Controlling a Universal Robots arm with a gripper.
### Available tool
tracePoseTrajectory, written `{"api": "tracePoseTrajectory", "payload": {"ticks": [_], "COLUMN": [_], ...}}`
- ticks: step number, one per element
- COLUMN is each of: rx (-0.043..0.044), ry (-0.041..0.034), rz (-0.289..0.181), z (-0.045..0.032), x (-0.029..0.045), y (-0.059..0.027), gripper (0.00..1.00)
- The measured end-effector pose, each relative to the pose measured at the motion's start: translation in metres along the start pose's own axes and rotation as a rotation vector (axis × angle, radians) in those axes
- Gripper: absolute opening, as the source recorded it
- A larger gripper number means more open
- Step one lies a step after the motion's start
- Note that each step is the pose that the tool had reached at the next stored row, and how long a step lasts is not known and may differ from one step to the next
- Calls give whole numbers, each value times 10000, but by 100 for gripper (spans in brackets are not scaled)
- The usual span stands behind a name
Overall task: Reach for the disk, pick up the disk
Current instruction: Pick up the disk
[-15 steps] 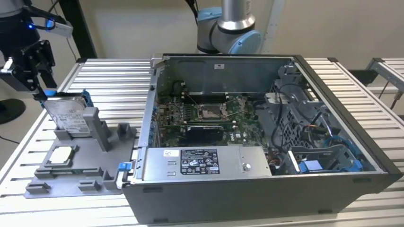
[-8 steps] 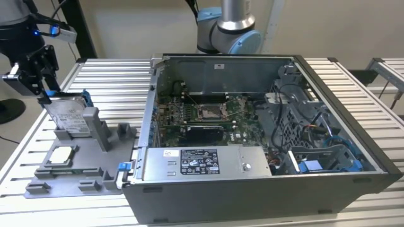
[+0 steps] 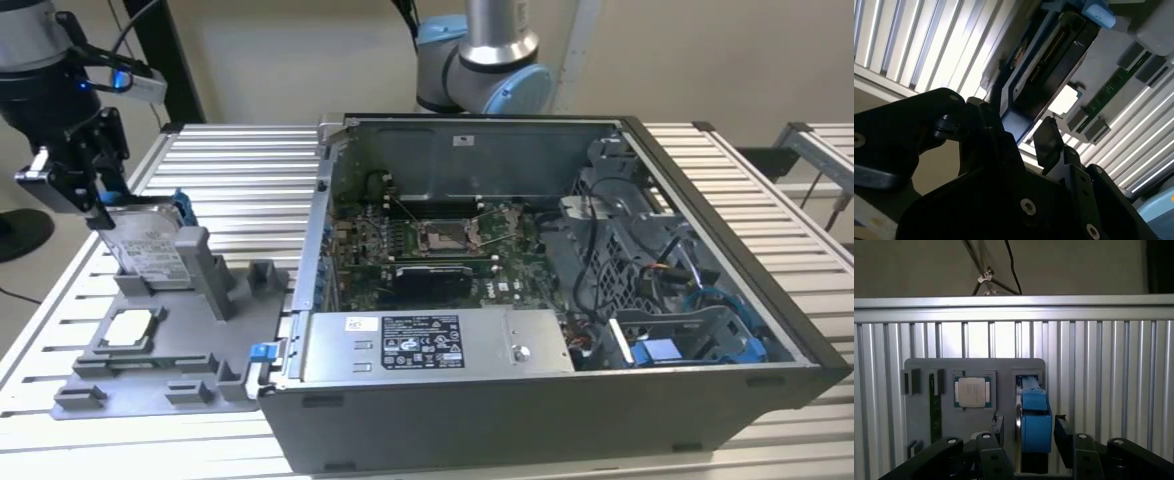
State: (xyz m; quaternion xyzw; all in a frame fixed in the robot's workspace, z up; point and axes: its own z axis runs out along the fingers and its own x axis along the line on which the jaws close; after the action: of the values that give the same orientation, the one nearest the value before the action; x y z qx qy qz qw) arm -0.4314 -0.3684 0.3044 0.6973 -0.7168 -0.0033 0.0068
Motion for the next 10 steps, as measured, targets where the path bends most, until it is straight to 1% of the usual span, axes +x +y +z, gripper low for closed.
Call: {"api": "tracePoseTrajectory", "payload": {"ticks": [4,10], "rx": [19,22], "ry": [-2,-6], "rz": [0,1], "z": [73,181], "x": [-1,-2], "y": [-1,-2], "gripper": [100,100]}}
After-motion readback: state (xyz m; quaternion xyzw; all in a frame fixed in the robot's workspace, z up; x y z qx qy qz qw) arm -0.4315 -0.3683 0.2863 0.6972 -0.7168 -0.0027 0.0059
